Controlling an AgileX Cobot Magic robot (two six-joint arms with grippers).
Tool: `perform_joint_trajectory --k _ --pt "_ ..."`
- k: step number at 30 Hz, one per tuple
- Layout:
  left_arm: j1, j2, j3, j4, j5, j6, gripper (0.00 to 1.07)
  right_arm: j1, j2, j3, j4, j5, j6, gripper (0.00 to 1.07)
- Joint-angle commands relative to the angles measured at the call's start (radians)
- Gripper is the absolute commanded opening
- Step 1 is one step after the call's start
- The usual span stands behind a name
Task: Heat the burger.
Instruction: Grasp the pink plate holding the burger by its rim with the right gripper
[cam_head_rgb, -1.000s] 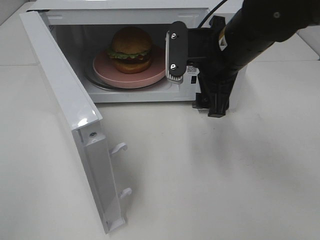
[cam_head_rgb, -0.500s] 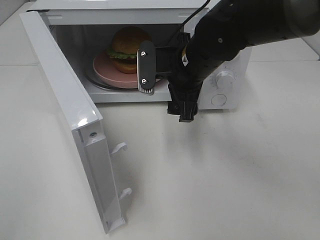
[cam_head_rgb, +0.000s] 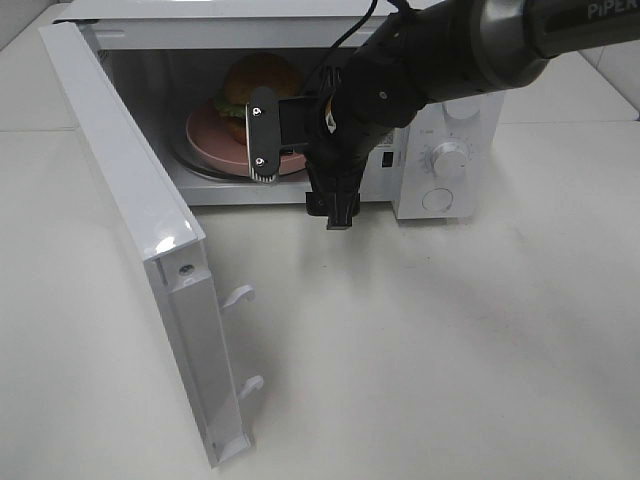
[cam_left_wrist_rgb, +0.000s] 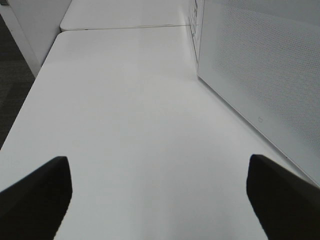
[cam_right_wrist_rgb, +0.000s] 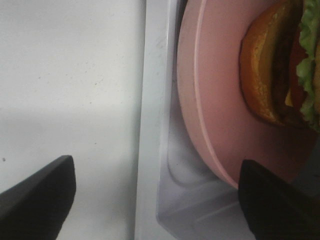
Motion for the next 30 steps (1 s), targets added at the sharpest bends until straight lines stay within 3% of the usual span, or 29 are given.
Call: perform_joint_trajectory --k 1,17,30 --pt "0.003 -0.02 0.003 -0.001 -0.01 0.0 0.89 -0.011 0.024 -0.037 -0.006 -0.011 -0.01 0.86" --pt "0.003 -0.02 0.003 -0.001 -0.01 0.0 0.89 -0.022 0.167 -0.201 -0.005 -0.015 -0.009 0.82" --pt "0.003 -0.02 0.003 0.0 -0.01 0.0 0.89 -0.046 0.234 -0.274 0.055 -0.027 -0.006 0.78"
